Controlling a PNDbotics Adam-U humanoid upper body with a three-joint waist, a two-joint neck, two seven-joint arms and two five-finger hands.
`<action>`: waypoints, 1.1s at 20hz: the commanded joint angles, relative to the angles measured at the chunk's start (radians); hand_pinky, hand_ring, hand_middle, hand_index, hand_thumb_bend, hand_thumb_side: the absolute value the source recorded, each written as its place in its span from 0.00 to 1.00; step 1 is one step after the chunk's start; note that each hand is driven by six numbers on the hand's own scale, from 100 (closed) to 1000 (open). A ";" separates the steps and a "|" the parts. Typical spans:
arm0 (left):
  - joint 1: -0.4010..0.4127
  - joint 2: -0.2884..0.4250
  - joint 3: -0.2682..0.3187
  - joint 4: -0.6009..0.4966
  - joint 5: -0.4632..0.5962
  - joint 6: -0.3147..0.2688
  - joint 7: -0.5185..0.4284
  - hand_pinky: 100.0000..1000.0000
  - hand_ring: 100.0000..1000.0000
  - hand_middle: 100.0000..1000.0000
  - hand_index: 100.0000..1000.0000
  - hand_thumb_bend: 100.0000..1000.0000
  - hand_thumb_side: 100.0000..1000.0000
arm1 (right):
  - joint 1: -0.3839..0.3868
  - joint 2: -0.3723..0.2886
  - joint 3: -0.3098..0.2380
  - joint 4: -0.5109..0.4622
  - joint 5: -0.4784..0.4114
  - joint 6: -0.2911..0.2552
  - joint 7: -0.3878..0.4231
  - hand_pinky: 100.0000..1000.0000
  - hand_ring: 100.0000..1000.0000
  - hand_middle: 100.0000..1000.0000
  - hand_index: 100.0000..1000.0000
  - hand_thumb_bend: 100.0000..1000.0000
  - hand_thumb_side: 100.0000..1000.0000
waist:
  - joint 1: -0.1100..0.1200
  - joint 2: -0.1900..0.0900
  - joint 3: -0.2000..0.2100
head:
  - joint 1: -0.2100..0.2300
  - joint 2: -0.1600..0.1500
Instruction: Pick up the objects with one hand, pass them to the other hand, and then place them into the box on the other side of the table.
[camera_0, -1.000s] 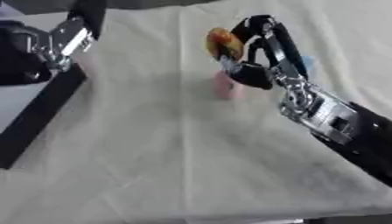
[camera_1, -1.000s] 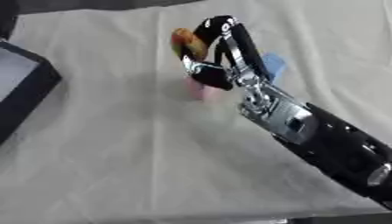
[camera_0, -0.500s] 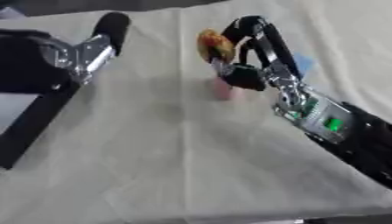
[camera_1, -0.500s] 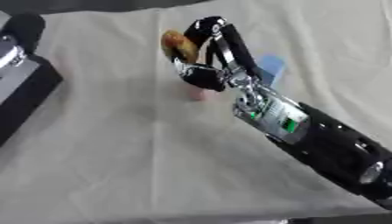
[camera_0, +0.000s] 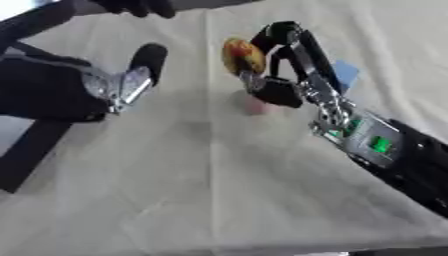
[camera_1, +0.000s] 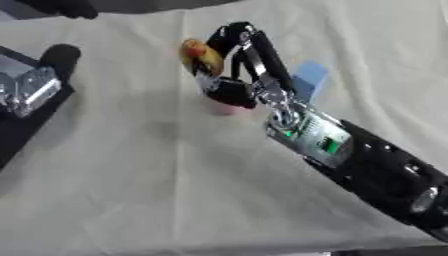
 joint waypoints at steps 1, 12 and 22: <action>-0.026 0.017 -0.005 -0.011 -0.030 0.006 -0.019 0.83 0.80 0.75 0.81 0.00 0.36 | -0.019 -0.011 0.001 -0.015 0.004 -0.006 0.009 0.15 0.43 0.37 0.36 0.03 0.00 | 0.012 -0.035 0.000 | 0.004 0.000; -0.042 -0.008 -0.049 -0.002 -0.119 0.010 -0.054 0.82 0.79 0.75 0.82 0.11 0.26 | -0.038 -0.014 0.039 -0.015 0.022 0.000 0.055 0.14 0.43 0.37 0.36 0.05 0.00 | 0.014 -0.038 -0.012 | 0.023 0.006; -0.044 -0.036 -0.085 0.070 -0.172 -0.035 -0.049 0.81 0.79 0.75 0.82 0.14 0.25 | -0.052 -0.013 0.072 -0.015 0.063 0.001 0.077 0.12 0.42 0.36 0.36 0.09 0.00 | 0.012 -0.032 -0.027 | 0.064 0.006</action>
